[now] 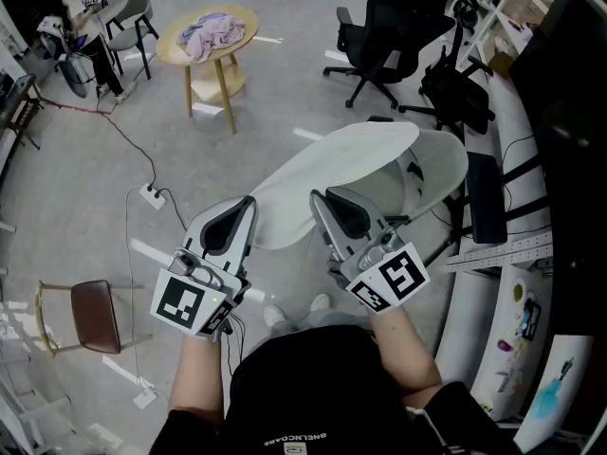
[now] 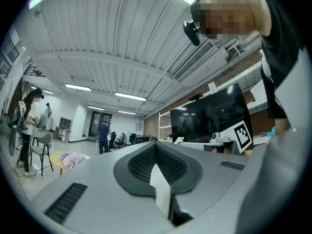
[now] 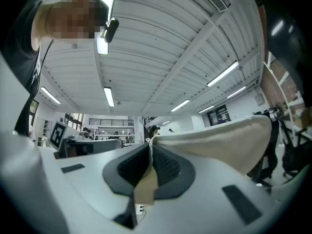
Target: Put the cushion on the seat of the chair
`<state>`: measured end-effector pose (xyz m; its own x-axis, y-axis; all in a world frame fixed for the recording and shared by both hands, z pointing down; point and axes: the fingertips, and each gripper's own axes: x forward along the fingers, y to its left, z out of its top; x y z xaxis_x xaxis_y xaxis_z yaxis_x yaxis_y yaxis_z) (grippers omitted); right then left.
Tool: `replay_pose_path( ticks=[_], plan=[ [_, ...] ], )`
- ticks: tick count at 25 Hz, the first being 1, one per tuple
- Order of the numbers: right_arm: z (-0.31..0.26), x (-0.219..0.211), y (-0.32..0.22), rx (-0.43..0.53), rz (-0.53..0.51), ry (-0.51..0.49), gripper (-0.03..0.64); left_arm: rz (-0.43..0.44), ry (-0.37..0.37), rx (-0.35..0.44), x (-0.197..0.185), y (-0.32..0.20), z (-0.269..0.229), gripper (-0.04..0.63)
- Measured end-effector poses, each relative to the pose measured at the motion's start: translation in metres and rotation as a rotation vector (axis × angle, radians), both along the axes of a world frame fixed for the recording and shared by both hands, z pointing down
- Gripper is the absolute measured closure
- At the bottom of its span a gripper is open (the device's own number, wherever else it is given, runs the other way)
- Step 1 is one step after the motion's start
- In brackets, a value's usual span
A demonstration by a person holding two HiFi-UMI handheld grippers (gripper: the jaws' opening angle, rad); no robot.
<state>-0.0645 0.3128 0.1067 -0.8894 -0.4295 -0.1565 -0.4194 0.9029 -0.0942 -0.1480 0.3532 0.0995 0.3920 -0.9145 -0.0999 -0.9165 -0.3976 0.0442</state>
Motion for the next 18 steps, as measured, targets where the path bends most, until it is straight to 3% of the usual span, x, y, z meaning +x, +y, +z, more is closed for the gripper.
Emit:
replay_pose_path(
  ticks=[5, 14, 18],
  plan=[
    [0.008, 0.018, -0.006, 0.009, 0.005, 0.013, 0.589, 0.012, -0.066, 0.017, 0.022, -0.006, 0.008, 0.584],
    [0.010, 0.052, -0.023, -0.011, -0.018, -0.022, 0.588, 0.007, -0.039, -0.015, 0.052, -0.030, 0.018, 0.584],
    [0.011, 0.067, -0.031, 0.006, -0.016, -0.016, 0.588, -0.016, -0.069, -0.017, 0.065, -0.040, 0.021, 0.584]
  ],
)
